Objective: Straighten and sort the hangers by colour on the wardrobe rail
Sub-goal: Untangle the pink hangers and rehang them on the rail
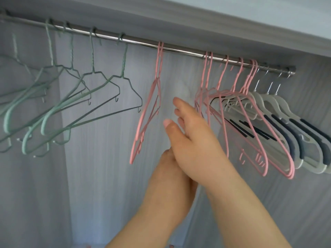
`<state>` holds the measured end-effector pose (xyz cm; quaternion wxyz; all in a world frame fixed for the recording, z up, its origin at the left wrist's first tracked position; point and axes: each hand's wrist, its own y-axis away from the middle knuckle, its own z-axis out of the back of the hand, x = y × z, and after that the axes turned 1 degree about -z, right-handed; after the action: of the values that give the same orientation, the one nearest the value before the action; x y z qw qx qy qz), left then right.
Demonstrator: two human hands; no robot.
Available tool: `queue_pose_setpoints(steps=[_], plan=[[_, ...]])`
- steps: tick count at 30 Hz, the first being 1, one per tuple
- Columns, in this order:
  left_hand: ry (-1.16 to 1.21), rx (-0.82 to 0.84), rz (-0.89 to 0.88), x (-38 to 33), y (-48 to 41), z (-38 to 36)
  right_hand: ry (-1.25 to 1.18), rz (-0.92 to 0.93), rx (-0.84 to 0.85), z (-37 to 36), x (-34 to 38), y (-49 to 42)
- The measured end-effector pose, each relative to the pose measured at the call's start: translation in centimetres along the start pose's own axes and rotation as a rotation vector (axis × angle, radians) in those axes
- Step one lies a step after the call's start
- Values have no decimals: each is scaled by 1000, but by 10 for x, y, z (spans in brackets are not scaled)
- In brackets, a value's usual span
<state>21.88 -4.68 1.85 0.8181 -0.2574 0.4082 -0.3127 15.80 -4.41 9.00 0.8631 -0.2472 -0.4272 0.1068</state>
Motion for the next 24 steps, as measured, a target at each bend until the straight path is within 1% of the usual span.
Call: queue_pose_setpoints(steps=[3, 5, 6, 7, 10, 12, 15, 19, 21, 24], plan=[[-97, -412, -108, 22, 17, 22, -249, -120, 35, -23, 3, -17], [-48, -596, -91, 32, 25, 48, -371, -173, 26, -42, 6, -24], [-39, -640, -64, 33, 21, 61, -394, -191, 11, -50, 7, -26], [-61, -624, -30, 36, 15, 70, -405, -199, -7, -58, 6, -27], [-74, -455, -4, 44, -4, 86, -440, -175, -63, -71, 3, -32], [-40, -408, 10, 49, -9, 87, -438, -140, -107, -72, 3, -33], [5, -367, 5, 48, -12, 84, -455, -93, -217, -74, 4, -34], [79, -314, -39, 43, -17, 83, -466, -98, -386, -74, 10, -43], [109, -284, -52, 47, -22, 82, -460, -89, -434, -72, 14, -50], [139, -246, -54, 50, -28, 81, -446, -78, -453, -70, 19, -61]])
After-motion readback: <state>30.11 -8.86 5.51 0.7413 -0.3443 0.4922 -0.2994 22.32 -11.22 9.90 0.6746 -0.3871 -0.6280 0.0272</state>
